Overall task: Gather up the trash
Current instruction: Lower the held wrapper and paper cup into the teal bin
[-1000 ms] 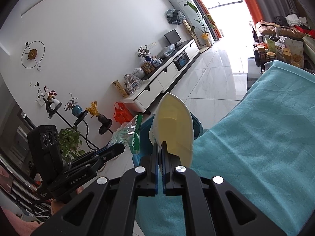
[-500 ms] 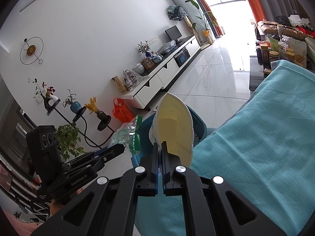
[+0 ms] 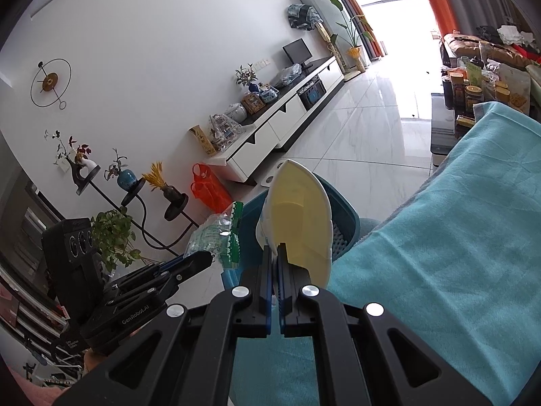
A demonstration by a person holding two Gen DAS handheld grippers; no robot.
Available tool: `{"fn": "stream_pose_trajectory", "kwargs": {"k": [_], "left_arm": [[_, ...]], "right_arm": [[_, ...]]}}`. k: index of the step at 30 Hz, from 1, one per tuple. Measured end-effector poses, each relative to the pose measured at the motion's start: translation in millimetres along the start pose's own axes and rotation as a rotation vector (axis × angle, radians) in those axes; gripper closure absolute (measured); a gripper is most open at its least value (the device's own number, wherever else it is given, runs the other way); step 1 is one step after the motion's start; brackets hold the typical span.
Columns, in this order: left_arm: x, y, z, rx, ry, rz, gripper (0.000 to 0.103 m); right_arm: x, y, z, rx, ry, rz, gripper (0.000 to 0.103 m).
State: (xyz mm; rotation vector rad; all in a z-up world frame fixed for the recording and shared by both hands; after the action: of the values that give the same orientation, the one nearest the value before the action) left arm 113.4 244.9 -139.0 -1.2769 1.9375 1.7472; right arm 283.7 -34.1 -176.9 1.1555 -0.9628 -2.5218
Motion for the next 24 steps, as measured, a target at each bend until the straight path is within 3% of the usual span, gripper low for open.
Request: {"fn": "stream_pose_trajectory", "kwargs": {"k": [24], "left_arm": [[4, -35, 9, -0.041, 0.027, 0.037, 0.087]], "right_arm": [[-5, -49, 7, 0.057, 0.034, 0.082, 0.101]]}}
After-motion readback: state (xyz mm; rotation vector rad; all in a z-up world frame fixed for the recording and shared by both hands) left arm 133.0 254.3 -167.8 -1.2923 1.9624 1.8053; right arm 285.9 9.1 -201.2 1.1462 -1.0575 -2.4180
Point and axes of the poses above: each gripper's, at about its wrist camera, not at the fingertips, and y roughly against the way its jaws point, z to its left, x to its underside, the point moved 9 cm from there along -y, roughly the way its jaws point, and after that the axes turned 4 degrees about z, right-handed, at the moved point
